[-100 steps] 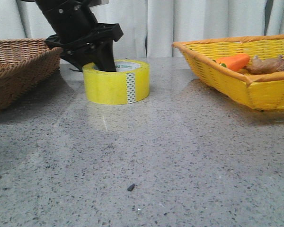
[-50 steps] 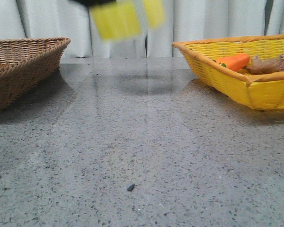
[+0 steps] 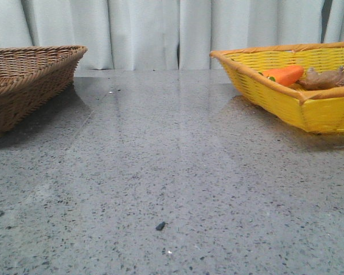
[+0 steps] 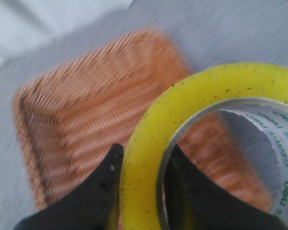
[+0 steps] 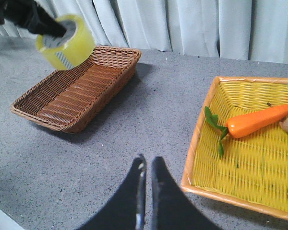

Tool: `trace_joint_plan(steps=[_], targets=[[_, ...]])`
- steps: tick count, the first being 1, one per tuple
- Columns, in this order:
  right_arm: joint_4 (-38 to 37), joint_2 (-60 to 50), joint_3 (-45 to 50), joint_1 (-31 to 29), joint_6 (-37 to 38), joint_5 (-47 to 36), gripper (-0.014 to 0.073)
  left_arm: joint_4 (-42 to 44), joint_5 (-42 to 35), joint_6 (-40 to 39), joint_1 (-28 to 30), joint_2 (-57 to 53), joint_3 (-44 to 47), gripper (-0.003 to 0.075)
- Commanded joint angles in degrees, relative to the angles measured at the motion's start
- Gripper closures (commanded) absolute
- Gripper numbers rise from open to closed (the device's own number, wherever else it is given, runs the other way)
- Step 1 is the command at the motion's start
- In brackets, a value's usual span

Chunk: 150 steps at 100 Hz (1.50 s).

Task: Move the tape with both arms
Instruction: 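Lift the tape roll with the left gripper over the brown basket, then lower the tape roll into the brown basket and open the left gripper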

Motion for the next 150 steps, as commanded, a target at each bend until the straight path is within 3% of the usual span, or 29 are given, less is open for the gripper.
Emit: trace_joint_plan(steps=[1,11,18,38,43,53,64,84,106,120,132,150], targets=[[-1.51,0.86,-1.12,-0.04,-0.16,-4.92,0.066,-0.59,-5.36,-2.2,2.81,-2.11,1.99,0.074],[-1.51,0.86,-1.12,-0.04,-0.16,-4.92,0.066,-0.59,-7.8,-2.42,5.33,-2.11,6.53,0.0722],[-1.51,0.86,-1.12,-0.04,-0.16,-4.92,0.066,-0.59,-9.38,-3.84,6.66,-2.11,8.96,0.0657],[-1.51,0.86,-1.12,-0.04,-0.16,-4.18,0.066,-0.59,-9.53,-8.11,7.97,-2.22,12.07,0.0245],[-1.84,0.75,-1.12,-0.04,-0.58,-4.04,0.066,-2.08,-9.43,-8.11,7.97,-2.65,12.18,0.0215],[-3.76,-0.52,-0.18,-0.04,-2.11,-4.22,0.066,-8.96,-12.22,-7.96,7.97,-5.29,13.13,0.0254],[-7.52,-5.15,4.73,-0.04,-2.11,-7.07,0.066,-12.33,-23.17,-7.47,4.77,-13.73,18.62,0.0312],[-12.86,-19.3,20.32,-0.04,-2.11,-18.01,0.066,-11.84,-47.79,-7.47,-6.01,-35.5,41.54,0.0316],[-20.29,-30.23,32.56,-0.04,-2.11,-31.2,0.066,-11.84,-61.35,-7.47,-10.63,-56.38,67.25,0.0316],[-20.42,-31.24,35.32,-0.04,-2.11,-32.61,0.066,-14.12,-64.66,-7.47,-10.63,-66.71,77.03,0.0323],[-20.42,-31.24,36.32,-0.04,-2.11,-31.91,0.066,-15.0,-63.22,-7.47,-10.63,-71.53,81.84,0.0416],[-20.42,-31.24,37.0,-0.04,-2.11,-31.42,0.066,-18.07,-62.69,-7.47,-10.63,-73.22,83.06,0.0734]])
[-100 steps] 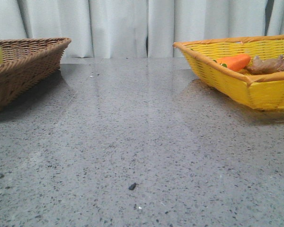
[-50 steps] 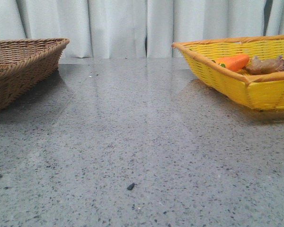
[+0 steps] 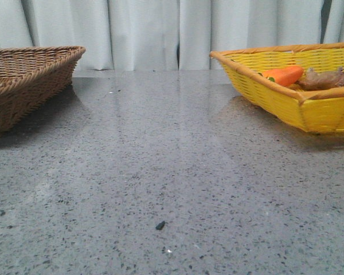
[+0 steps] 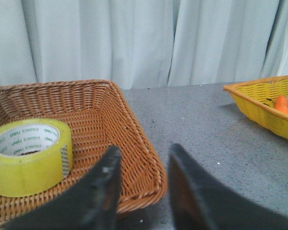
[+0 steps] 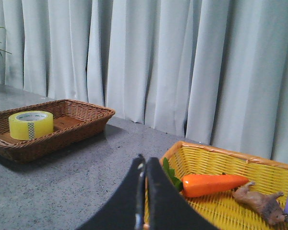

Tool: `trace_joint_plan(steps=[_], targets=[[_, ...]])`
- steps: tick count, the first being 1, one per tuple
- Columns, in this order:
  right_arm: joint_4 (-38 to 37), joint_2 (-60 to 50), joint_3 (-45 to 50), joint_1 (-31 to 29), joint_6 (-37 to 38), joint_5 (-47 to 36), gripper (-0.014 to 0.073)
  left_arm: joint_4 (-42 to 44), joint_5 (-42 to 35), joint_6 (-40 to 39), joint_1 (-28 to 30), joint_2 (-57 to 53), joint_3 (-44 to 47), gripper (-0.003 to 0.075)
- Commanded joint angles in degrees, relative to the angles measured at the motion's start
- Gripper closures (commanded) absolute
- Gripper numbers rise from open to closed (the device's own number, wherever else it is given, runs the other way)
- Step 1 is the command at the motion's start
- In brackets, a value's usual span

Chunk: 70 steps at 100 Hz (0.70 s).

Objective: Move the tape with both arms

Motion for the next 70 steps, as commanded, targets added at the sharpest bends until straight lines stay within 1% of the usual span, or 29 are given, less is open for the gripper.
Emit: trace_joint_plan(steps=[1,13,30,64,70], targets=[[-1.66,0.8,-1.12,-0.04,-0.44,-3.74,0.066,-3.21,-4.48,-0.14,-0.43,-0.05,-1.47,0.0745],[-1.66,0.8,-1.12,-0.04,-0.44,-3.74,0.066,-7.7,-4.6,-0.14,-0.43,-0.05,-1.47,0.0741],[-1.66,0.8,-1.12,-0.04,-0.44,-3.74,0.066,-11.16,-5.08,-0.24,-0.43,-0.05,-1.47,0.0741],[-1.66,0.8,-1.12,-0.04,-0.44,-3.74,0.066,-11.16,-5.08,-0.24,-0.43,-0.05,-1.47,0.0741],[-1.66,0.8,-1.12,-0.04,-0.44,-3.74,0.066,-10.18,-6.11,0.14,-0.11,-0.74,-0.79,0.0741]])
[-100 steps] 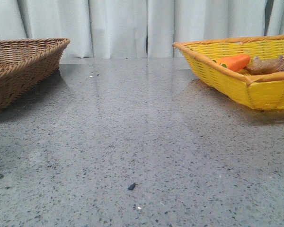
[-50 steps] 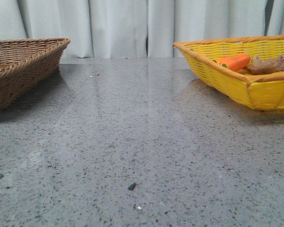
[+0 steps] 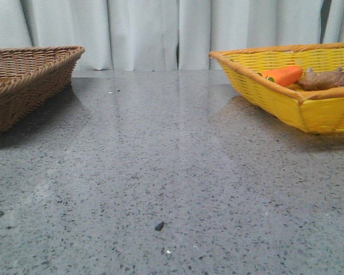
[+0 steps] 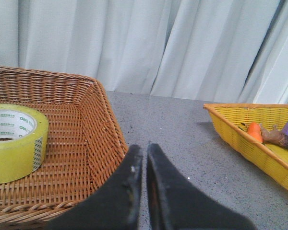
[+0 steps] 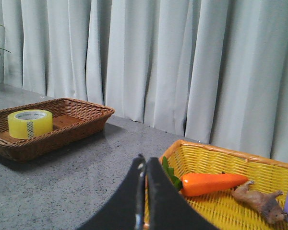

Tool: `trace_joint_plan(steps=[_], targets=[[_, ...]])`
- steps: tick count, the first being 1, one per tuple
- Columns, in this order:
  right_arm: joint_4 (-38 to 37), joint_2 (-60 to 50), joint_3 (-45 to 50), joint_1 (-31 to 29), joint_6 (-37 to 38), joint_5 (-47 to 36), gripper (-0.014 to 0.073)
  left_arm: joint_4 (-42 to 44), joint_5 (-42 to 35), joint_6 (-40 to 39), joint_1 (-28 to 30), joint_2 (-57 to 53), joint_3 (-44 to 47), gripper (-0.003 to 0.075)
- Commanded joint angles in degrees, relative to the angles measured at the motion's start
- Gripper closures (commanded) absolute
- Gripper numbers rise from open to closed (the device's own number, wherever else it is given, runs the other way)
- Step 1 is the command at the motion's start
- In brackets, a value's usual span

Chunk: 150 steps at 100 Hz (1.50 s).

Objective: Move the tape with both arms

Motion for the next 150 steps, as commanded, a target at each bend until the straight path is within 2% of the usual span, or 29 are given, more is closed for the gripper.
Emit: trace_joint_plan(steps=[1,14,28,37,46,55,73,150], targets=[[-1.62,0.9,-1.21,-0.04,-0.44,-3.74,0.066,0.49,-5.18,0.56,0.13,-0.54,-0.82,0.0741],[-1.62,0.9,-1.21,-0.04,-0.44,-3.74,0.066,5.3,-5.18,6.1,3.65,-4.77,4.98,0.0741],[-1.62,0.9,-1.21,-0.04,-0.44,-3.74,0.066,14.99,-5.47,6.23,6.41,-13.84,14.36,0.0741],[-1.62,0.9,-1.21,-0.04,-0.44,-3.74,0.066,16.04,-5.92,4.76,7.47,-18.38,18.3,0.0741],[-1.62,0.9,-1.21,-0.04,-0.44,-3.74,0.066,16.15,-6.03,-0.04,8.74,-20.98,21.43,0.0741],[-1.62,0.9,-1.21,-0.04,-0.44,-3.74,0.066,16.78,-0.61,-3.59,9.83,-20.74,21.29,0.0741],[-1.62,0.9,-1.21,-0.04,-0.44,-3.74,0.066,16.88,6.27,-3.85,10.8,-20.74,21.29,0.0741],[-1.62,0.9,-1.21,-0.04,-0.44,-3.74,0.066,16.64,6.27,-3.87,10.85,-20.74,21.29,0.0741]])
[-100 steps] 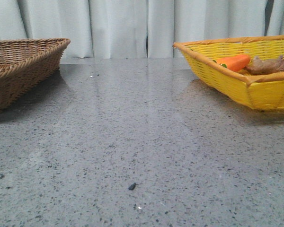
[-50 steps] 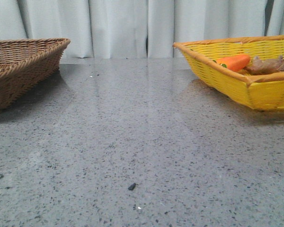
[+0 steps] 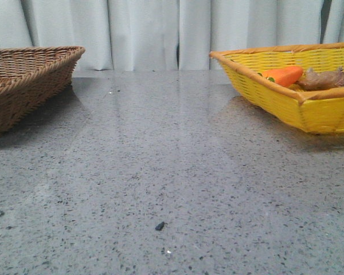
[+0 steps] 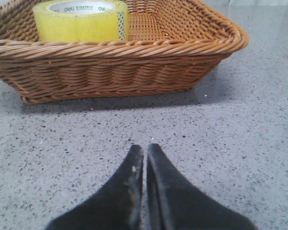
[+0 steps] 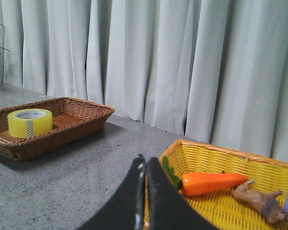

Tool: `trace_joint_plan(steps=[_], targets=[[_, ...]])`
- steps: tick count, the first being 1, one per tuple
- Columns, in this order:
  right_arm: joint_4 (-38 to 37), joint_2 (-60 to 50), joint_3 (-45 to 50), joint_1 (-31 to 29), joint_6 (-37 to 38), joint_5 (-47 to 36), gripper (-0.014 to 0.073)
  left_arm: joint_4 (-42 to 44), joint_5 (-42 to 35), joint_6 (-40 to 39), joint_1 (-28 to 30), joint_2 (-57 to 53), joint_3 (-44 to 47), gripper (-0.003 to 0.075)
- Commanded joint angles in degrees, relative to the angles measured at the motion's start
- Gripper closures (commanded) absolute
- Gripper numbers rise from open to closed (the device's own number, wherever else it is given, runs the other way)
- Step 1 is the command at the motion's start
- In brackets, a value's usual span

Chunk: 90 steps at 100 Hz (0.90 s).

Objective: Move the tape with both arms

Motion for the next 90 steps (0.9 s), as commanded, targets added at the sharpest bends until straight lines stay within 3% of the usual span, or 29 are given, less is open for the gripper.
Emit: trace_joint_plan(steps=[1,30,37,48,66,76,90], targets=[[-1.62,0.9,-1.34,-0.04,-0.44,-3.74,0.066,-0.18,-2.74,-0.56,0.17,-1.6,0.5,0.0741],[-2.57,0.9,-0.11,-2.62,-0.44,-1.35,0.066,-0.18,-2.74,-0.56,0.17,-1.6,0.5,0.0741],[-2.43,0.9,2.01,-6.44,-0.44,-0.34,0.066,-0.18,-2.74,-0.56,0.17,-1.6,0.5,0.0741],[3.61,0.9,7.34,-15.5,-0.44,-3.43,0.066,-0.18,-2.74,-0.56,0.17,-1.6,0.5,0.0741],[9.62,0.9,22.07,-31.32,-0.44,-21.71,0.066,-0.18,-2.74,-0.56,0.17,-1.6,0.5,0.0741],[9.89,0.9,28.83,-36.68,-0.44,-29.82,0.066,-0.18,-2.74,-0.56,0.17,-1.6,0.5,0.0741],[9.89,0.8,28.64,-39.01,-0.44,-24.15,0.066,-0.18,-2.74,-0.56,0.17,-1.6,0.5,0.0741]])
